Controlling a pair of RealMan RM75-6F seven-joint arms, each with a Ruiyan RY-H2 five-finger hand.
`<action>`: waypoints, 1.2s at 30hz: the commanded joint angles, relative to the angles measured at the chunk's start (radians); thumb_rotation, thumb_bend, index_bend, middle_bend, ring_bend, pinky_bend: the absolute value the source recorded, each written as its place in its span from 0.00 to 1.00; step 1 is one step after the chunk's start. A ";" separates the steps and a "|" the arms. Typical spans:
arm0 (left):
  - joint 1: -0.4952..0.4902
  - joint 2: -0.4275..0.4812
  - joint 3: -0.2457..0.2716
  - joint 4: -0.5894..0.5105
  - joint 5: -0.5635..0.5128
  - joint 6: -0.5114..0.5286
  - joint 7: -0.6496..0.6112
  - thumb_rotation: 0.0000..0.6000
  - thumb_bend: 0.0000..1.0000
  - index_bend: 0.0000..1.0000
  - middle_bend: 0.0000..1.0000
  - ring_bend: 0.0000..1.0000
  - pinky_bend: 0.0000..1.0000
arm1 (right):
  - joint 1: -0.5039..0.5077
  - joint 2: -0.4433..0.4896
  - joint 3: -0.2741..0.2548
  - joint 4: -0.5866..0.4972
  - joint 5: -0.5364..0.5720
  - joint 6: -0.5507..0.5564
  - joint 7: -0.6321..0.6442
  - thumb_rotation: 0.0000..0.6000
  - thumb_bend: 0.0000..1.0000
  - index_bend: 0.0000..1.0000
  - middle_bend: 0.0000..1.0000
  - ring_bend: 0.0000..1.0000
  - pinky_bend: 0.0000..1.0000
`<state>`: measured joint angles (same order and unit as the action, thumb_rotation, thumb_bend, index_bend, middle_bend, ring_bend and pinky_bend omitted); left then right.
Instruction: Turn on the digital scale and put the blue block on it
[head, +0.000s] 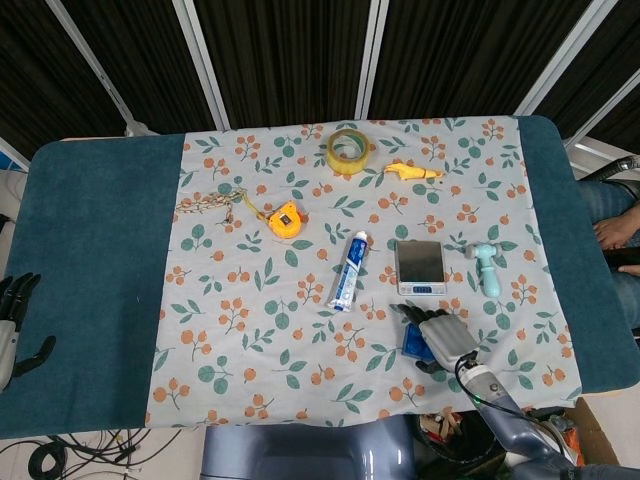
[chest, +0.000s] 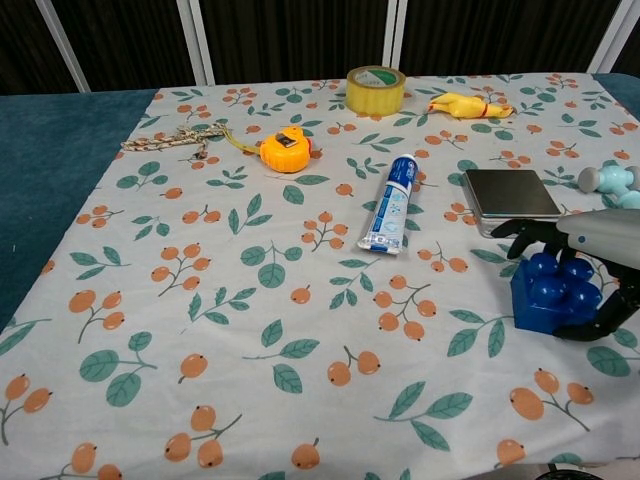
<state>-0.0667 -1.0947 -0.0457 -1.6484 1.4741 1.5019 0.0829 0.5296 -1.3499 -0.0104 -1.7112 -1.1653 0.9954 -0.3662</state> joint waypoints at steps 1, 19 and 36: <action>-0.001 0.001 0.001 -0.001 0.000 -0.002 0.002 1.00 0.30 0.02 0.07 0.03 0.03 | -0.001 -0.009 0.006 0.013 0.007 0.004 -0.005 1.00 0.33 0.19 0.31 0.43 0.28; -0.001 -0.001 0.000 -0.004 -0.002 -0.003 0.008 1.00 0.30 0.02 0.07 0.05 0.03 | 0.115 -0.004 0.154 0.090 0.099 -0.087 0.010 1.00 0.46 0.28 0.35 0.47 0.32; -0.001 0.001 -0.002 -0.003 -0.005 -0.002 0.007 1.00 0.30 0.02 0.07 0.05 0.03 | 0.297 -0.088 0.254 0.335 0.391 -0.238 -0.047 1.00 0.41 0.28 0.31 0.45 0.32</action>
<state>-0.0673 -1.0941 -0.0473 -1.6510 1.4695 1.5003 0.0901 0.8171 -1.4298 0.2367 -1.3884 -0.7871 0.7647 -0.4141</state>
